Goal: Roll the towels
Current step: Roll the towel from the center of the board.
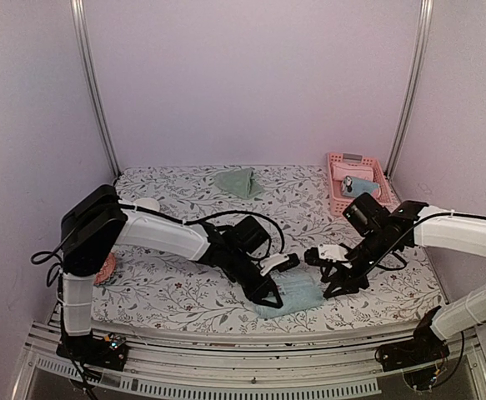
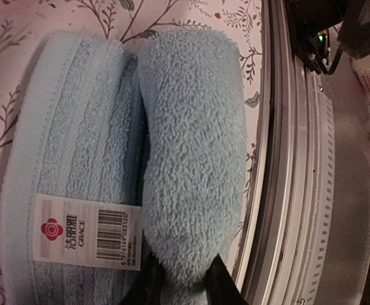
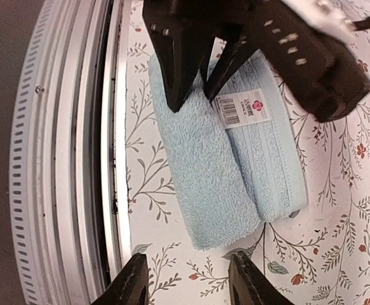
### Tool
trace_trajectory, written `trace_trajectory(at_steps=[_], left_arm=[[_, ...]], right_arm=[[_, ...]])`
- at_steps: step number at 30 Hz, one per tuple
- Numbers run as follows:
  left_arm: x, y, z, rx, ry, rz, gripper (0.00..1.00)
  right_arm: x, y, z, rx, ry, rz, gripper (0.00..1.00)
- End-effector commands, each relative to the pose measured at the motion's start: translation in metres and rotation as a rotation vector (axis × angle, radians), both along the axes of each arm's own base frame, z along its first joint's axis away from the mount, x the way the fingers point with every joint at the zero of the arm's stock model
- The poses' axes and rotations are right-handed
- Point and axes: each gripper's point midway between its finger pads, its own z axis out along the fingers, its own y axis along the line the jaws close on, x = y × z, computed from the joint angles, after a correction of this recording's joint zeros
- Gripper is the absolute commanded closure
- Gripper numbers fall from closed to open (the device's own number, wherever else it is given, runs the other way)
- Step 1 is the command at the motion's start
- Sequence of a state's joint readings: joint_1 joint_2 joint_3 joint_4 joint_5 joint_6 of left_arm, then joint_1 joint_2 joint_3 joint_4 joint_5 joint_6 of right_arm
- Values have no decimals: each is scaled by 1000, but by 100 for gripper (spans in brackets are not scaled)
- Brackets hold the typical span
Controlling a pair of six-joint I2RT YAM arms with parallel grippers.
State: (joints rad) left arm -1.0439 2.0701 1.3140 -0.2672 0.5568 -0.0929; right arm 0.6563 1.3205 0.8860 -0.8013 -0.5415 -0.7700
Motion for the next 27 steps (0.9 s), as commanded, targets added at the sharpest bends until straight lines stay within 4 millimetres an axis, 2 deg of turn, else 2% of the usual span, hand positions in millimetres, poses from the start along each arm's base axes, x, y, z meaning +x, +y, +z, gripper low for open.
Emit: trace_trajectory(at_steps=[1, 8, 15, 19, 21, 23, 25, 26, 27], left_arm=[[-20, 30, -36, 136, 288, 37, 84], [-10, 32, -43, 142, 349, 60, 86], [-1, 33, -43, 144, 356, 73, 87], [13, 36, -43, 161, 294, 102, 76], [26, 42, -39, 173, 191, 138, 66], [38, 46, -24, 141, 83, 176, 60], [47, 55, 0, 97, -16, 229, 56], [49, 58, 12, 68, -58, 252, 54], [47, 67, 15, 58, -78, 271, 53]], right_arm=[[16, 13, -14, -61, -227, 23, 55], [18, 46, -37, -109, -340, 96, 52], [14, 58, -77, -182, -364, 171, 51], [2, 59, -93, -205, -283, 206, 75], [-7, 57, -95, -203, -230, 229, 82], [-16, 55, -96, -196, -161, 239, 87], [-22, 51, -98, -190, -73, 232, 89], [-23, 50, -98, -181, -26, 225, 90], [-25, 48, -99, -179, 25, 216, 90]])
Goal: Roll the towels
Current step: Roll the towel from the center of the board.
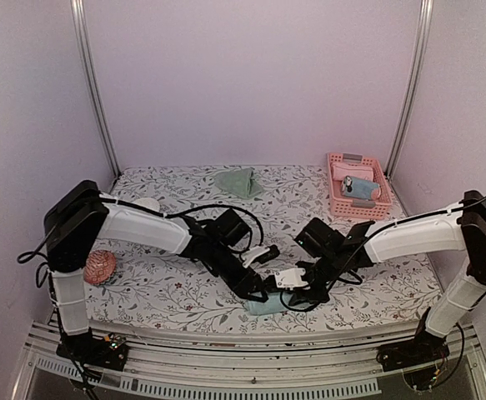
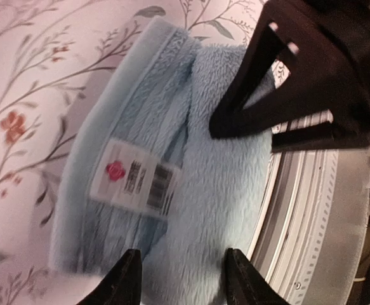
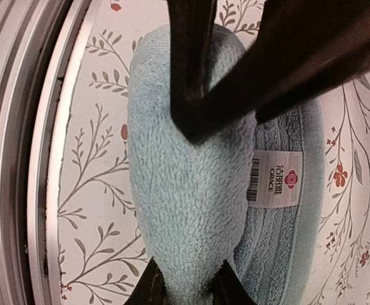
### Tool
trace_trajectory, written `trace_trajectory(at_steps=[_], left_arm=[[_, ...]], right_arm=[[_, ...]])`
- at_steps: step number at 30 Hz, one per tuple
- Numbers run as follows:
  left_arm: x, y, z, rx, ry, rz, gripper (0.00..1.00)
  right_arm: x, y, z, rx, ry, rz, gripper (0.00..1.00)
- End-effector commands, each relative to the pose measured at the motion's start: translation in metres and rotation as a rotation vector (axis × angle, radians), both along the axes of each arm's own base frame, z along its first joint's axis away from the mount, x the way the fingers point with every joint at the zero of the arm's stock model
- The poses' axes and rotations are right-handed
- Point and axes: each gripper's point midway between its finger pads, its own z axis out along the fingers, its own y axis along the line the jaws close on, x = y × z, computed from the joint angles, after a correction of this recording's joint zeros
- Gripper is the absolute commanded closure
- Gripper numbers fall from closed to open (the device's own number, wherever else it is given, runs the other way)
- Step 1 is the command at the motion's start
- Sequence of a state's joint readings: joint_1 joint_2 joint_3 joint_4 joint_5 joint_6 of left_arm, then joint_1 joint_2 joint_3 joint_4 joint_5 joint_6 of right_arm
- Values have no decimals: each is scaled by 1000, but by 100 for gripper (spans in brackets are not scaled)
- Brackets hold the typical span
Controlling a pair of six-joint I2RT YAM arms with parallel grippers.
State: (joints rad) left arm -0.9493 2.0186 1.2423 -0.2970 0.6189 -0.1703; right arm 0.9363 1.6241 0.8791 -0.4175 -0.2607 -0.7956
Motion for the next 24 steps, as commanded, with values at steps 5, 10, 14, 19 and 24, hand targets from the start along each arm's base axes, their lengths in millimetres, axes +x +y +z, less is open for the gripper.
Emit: trace_trajectory(at_steps=[5, 10, 14, 19, 24], left_arm=[[15, 56, 34, 1, -358, 212, 50], [-8, 61, 43, 10, -596, 174, 48], [-18, 48, 45, 71, -808, 94, 33], [-25, 15, 53, 139, -1012, -56, 31], [-21, -3, 36, 233, -1131, -216, 31]], right_arm=[[-33, -31, -30, -96, 522, -78, 91], [-27, -38, -40, -118, 721, -145, 92], [-29, -41, -48, -148, 872, -175, 93], [-30, -46, -57, -187, 976, -210, 94], [-20, -43, -60, -186, 968, -222, 94]])
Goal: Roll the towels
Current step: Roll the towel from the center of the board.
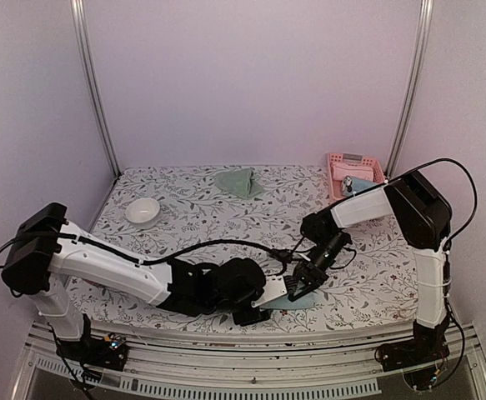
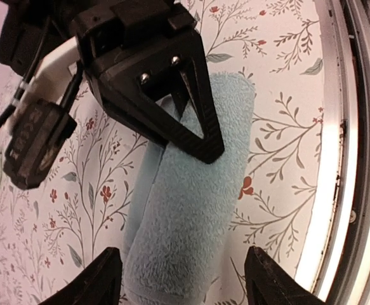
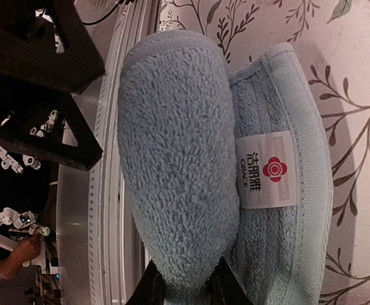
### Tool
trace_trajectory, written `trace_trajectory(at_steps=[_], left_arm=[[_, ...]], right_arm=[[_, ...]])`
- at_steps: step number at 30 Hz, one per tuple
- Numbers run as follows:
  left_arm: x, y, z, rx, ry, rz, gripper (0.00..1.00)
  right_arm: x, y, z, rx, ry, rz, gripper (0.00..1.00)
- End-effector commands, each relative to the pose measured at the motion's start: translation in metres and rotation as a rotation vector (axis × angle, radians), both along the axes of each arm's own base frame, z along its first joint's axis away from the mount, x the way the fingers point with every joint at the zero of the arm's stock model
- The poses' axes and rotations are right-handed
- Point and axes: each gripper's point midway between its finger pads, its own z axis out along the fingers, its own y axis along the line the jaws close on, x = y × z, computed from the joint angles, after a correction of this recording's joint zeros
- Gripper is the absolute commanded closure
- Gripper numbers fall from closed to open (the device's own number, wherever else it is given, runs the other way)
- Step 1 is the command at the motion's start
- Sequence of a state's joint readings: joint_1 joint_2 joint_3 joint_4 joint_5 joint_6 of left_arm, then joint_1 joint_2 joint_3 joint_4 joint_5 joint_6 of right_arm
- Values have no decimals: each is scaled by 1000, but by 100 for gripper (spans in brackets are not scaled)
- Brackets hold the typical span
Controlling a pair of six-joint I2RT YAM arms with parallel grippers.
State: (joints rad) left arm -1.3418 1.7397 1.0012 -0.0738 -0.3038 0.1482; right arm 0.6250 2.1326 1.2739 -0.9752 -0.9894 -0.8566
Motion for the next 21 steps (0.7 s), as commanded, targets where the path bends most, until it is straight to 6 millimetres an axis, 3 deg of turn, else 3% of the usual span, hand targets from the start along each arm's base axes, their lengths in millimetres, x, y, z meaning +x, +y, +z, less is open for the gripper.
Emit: trace_trajectory(at_steps=[1, 6, 10, 11, 13, 21], left_arm=[[9, -5, -15, 169, -170, -88, 32], [10, -3, -51, 301, -174, -126, 33], [7, -6, -55, 308, -144, -133, 39], [6, -4, -66, 329, -129, -137, 41], [4, -5, -70, 325, -110, -138, 47], [-11, -1, -77, 322, 9, -150, 67]], right_arm=[[-26, -39, -53, -254, 50, 90, 94], [-26, -40, -55, -256, 60, 83, 94], [-24, -39, -54, -251, 58, 76, 93], [-24, -38, -53, -249, 57, 74, 93], [-22, -37, -50, -242, 50, 71, 91], [-12, -35, -24, -201, -26, 57, 64]])
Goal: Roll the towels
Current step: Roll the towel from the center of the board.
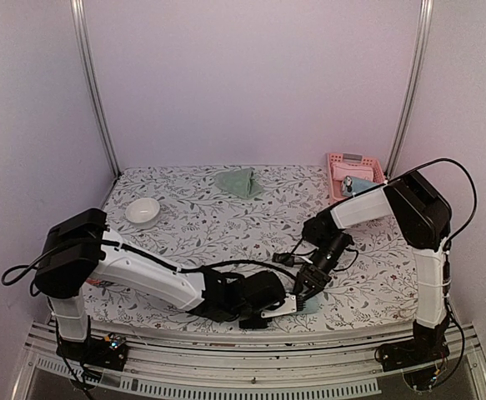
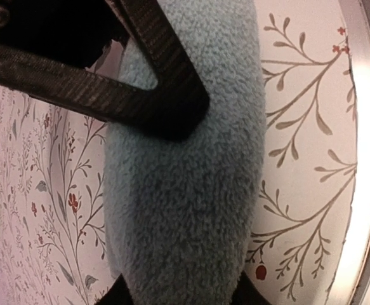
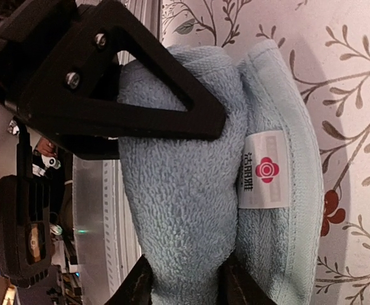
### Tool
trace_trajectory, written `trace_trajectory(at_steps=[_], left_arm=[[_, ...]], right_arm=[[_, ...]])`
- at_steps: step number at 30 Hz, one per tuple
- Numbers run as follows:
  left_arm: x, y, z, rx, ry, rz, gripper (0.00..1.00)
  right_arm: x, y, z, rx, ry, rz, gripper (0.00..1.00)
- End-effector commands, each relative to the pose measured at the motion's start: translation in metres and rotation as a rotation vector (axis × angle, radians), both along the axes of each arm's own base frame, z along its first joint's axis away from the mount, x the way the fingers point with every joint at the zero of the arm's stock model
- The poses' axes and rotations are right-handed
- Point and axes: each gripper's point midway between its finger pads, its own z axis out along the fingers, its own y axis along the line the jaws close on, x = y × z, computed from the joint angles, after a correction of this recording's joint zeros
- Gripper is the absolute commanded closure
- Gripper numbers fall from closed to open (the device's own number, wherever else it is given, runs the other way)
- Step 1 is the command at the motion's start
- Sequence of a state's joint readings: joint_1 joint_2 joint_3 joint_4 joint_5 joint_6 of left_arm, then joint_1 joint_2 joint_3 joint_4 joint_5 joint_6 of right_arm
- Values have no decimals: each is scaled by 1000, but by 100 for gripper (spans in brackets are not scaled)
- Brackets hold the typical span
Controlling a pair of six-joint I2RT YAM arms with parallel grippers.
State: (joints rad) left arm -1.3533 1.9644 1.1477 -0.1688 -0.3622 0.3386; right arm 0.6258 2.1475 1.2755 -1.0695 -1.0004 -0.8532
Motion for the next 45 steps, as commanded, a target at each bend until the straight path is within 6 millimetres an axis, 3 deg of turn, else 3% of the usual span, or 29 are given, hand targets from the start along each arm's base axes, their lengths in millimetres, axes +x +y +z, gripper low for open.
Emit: trace_trajectory(at_steps=[1, 8, 16, 19, 24, 28, 37, 45], left_arm=[[-19, 12, -21, 69, 122, -12, 68], [-31, 26, -32, 135, 230, 30, 72], [-57, 44, -53, 232, 465, 80, 75], [-66, 47, -60, 248, 598, 116, 75], [-67, 46, -65, 237, 765, 196, 76], [-64, 42, -66, 212, 847, 242, 76], [-69, 41, -65, 186, 1029, 297, 77], [-64, 41, -64, 154, 1105, 336, 79]], right_arm=[[2, -27, -20, -138, -127, 70, 62], [12, -40, 19, -139, -282, 30, 57], [41, -47, 97, -89, -646, -181, 58], [43, -57, 108, -62, -786, -213, 59], [27, -66, 104, -17, -982, -122, 59], [34, -71, 93, -85, -1175, -100, 60], [13, -62, 75, -65, -1218, 42, 58], [-10, -36, 69, -16, -1246, 185, 56]])
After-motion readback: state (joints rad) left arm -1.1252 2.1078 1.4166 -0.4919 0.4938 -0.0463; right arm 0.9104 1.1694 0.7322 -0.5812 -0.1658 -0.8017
